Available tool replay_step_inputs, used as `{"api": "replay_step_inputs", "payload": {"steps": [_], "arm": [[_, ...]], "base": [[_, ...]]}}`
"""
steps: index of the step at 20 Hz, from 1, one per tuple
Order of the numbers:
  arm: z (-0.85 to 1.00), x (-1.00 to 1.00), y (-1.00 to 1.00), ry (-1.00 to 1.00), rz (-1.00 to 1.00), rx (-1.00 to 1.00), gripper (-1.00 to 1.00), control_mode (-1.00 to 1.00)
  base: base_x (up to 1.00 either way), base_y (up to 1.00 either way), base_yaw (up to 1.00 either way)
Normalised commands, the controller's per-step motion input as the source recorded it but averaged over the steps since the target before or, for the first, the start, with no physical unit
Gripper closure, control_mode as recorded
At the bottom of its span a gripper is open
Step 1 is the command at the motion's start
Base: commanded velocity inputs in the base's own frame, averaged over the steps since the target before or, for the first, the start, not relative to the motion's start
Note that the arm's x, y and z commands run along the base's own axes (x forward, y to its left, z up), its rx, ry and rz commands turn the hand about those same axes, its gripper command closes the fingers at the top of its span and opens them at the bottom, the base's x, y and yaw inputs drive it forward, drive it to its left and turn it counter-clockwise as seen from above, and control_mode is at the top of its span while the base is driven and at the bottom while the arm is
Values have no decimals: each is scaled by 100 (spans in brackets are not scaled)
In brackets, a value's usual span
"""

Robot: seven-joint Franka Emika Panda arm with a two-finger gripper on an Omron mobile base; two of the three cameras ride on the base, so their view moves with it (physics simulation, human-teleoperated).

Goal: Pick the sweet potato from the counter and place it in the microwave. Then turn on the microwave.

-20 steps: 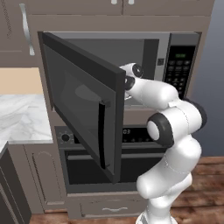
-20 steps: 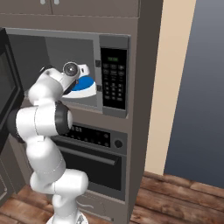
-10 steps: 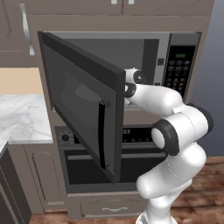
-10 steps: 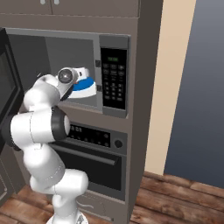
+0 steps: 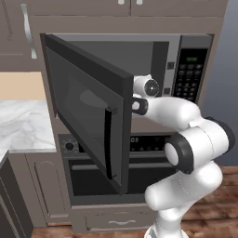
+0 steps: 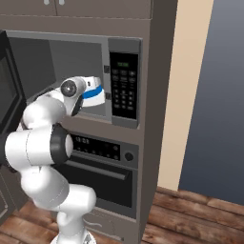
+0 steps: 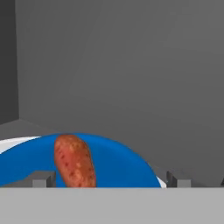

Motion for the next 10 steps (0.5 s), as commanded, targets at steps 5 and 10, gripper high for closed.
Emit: {"api": "replay_step_inputs", "payload": {"steps": [5, 10], "arm": [[43, -21, 0, 0, -7, 6, -100, -100], [28, -30, 0, 11, -8, 8, -100, -100]], "base": [[0, 0, 0], [0, 0, 0]]}}
